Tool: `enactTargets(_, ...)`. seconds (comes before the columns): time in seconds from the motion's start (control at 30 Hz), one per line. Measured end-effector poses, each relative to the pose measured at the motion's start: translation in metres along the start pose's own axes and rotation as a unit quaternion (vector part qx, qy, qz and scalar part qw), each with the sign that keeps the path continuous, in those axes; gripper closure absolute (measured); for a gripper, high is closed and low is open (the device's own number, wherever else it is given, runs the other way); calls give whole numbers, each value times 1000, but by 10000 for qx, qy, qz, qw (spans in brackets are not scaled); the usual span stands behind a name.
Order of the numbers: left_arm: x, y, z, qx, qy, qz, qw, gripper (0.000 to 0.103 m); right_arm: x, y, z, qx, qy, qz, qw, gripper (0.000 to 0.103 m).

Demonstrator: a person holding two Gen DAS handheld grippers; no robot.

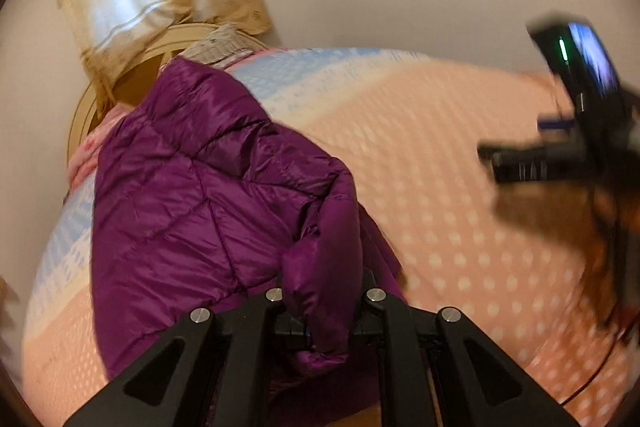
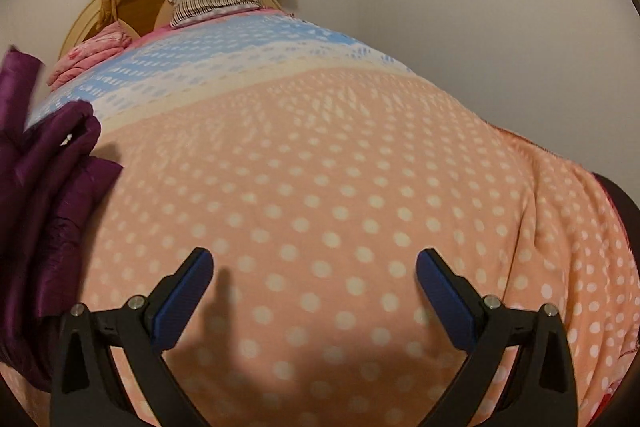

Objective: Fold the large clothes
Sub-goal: 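Release the folded side with the left tool and open it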

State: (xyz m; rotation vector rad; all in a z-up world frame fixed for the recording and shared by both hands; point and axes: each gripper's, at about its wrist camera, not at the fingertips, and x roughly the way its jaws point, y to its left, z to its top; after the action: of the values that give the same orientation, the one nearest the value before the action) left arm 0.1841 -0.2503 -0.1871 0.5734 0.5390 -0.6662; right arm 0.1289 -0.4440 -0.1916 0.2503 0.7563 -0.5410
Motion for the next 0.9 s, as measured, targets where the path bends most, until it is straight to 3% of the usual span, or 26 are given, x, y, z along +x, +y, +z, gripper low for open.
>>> enactTargets(0.2,-11,-12,5,191,-117,160,9996,84,3,-9,-6,33,28,23,10000,0)
enactTargets(0.3,-37,-25,16,444,-431,236,9978,60,6,-5,-3,30,31,42,10000,0)
enactTargets(0.37,-64,-33,19,518,-849,186,9949,25,6,-6,-1,8,22,34,10000,0)
enactTargets(0.4,-71,-37,19,533,-977,182,9936,19,3,-6,0,2,21,42,10000,0)
enactTargets(0.43,-83,-38,21,538,-1164,191,9916,17,6,-3,5,-4,32,71,10000,0)
enactTargets(0.5,-95,-33,24,456,-1299,240,9902,17,1,0,11,-40,17,148,9999,13)
enactTargets(0.53,-96,-23,25,324,-1254,338,9910,17,-1,4,16,-76,24,164,9998,28)
enactTargets(0.57,-96,-10,24,169,-1202,441,9916,17,-4,9,22,-115,25,229,9997,36)
enactTargets(0.7,-72,51,18,-675,-628,991,9908,17,-23,42,48,-298,-167,516,9981,41)
enactTargets(0.8,-54,116,6,-1578,-204,1435,9768,17,-39,79,70,-481,-384,737,9954,41)
enactTargets(0.9,-41,170,-7,-2346,11,1830,9547,17,-55,125,93,-661,-558,992,9913,41)
